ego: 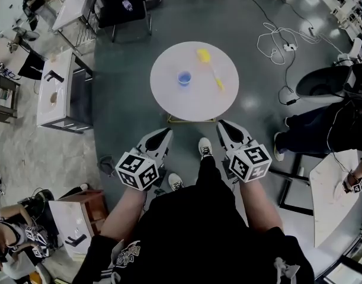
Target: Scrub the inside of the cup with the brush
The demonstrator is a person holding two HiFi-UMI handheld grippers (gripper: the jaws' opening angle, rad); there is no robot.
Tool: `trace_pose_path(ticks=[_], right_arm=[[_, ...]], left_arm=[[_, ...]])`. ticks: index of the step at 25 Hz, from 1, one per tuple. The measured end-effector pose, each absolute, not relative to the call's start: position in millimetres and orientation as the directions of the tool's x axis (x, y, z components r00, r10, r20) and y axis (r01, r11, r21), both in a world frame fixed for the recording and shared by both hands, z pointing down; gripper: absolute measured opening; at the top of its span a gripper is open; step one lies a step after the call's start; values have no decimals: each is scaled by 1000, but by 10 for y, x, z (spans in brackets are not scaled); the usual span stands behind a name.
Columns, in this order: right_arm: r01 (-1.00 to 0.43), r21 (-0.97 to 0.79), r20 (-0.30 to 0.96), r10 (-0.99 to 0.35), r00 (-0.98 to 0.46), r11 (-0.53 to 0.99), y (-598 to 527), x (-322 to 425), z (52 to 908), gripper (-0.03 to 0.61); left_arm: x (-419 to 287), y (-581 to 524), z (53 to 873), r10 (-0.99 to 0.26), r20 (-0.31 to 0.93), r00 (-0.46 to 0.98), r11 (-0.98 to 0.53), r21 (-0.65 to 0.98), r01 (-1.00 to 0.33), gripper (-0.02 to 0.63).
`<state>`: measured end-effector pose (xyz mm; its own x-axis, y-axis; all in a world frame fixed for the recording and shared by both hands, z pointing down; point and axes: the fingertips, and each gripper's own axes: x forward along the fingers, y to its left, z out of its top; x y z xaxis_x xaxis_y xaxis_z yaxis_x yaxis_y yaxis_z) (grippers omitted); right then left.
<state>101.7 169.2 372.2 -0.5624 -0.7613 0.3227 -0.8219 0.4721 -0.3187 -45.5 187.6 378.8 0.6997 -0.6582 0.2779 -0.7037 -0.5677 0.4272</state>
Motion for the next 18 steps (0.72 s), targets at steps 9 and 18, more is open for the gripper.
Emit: trace_pose_path(ticks=[9, 18], right_arm=[[-823, -292, 367, -738, -567, 487, 1039, 1279, 3948, 21], [-833, -300, 410, -725, -553, 465, 402, 1502, 4279, 21]], left_arm=[[-317, 1363, 3954, -707, 263, 657, -513, 448, -732, 5], [-259, 957, 4224, -728, 295, 619, -473, 438, -765, 5]])
